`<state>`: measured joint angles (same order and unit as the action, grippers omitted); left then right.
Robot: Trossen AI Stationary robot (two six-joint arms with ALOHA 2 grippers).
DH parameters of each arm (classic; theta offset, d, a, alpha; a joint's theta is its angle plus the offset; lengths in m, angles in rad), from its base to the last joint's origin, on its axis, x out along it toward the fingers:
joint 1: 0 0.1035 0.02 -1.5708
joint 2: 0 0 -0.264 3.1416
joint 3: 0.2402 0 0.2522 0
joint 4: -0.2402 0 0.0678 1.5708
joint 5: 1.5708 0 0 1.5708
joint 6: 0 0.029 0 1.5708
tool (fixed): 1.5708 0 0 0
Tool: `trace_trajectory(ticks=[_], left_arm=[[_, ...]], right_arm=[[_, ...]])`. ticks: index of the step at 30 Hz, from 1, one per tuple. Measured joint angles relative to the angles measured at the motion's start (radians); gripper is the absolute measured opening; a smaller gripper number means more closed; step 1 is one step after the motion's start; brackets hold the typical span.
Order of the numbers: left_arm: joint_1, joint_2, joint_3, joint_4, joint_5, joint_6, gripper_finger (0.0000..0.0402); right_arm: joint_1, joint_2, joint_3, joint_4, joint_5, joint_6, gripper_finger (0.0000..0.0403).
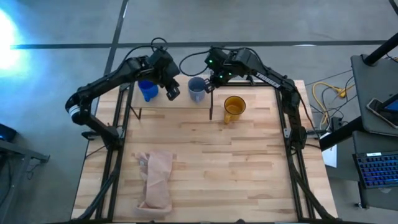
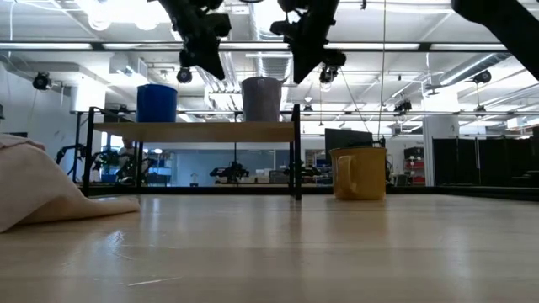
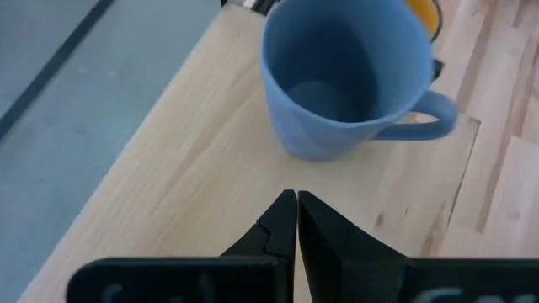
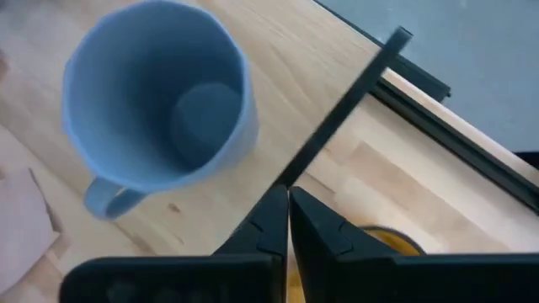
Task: Stack small to large cups/mugs on shelf
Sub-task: Put the light blue mug on the shelf
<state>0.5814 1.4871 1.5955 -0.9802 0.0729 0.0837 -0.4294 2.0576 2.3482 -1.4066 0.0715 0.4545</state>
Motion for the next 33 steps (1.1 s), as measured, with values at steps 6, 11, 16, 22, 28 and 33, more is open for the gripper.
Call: trace_trajectory(ticks=[6,11,16,22,28,33], left_arm=[[0.006,-0.031,-0.005,-0.001,0.001,-0.026,0.0],[0.008,-0.04,-0.051,-0.008,0.002,-0.03,0.0],[0.007,-0.051,-0.093,-0.011,0.003,-0.052,0.0],[0.007,-0.071,-0.102,-0.002,0.002,-0.053,0.0],[0.008,-0.079,-0.102,0.007,0.001,-0.054,0.0],[0.008,-0.08,-0.103,0.002,0.001,-0.067,0.0]], right_arm=[[-0.005,0.049,0.0,0.031,-0.062,-0.03,0.0009],[-0.001,0.066,0.0,0.063,-0.079,-0.037,0.0009],[0.0,0.066,0.0,0.071,-0.102,-0.046,0.0009],[-0.001,0.068,0.0,0.127,-0.122,-0.048,0.0008],[0.002,0.086,0.0,0.158,-0.17,-0.048,0.0009],[0.007,0.098,-0.004,0.202,-0.183,-0.055,0.0008]])
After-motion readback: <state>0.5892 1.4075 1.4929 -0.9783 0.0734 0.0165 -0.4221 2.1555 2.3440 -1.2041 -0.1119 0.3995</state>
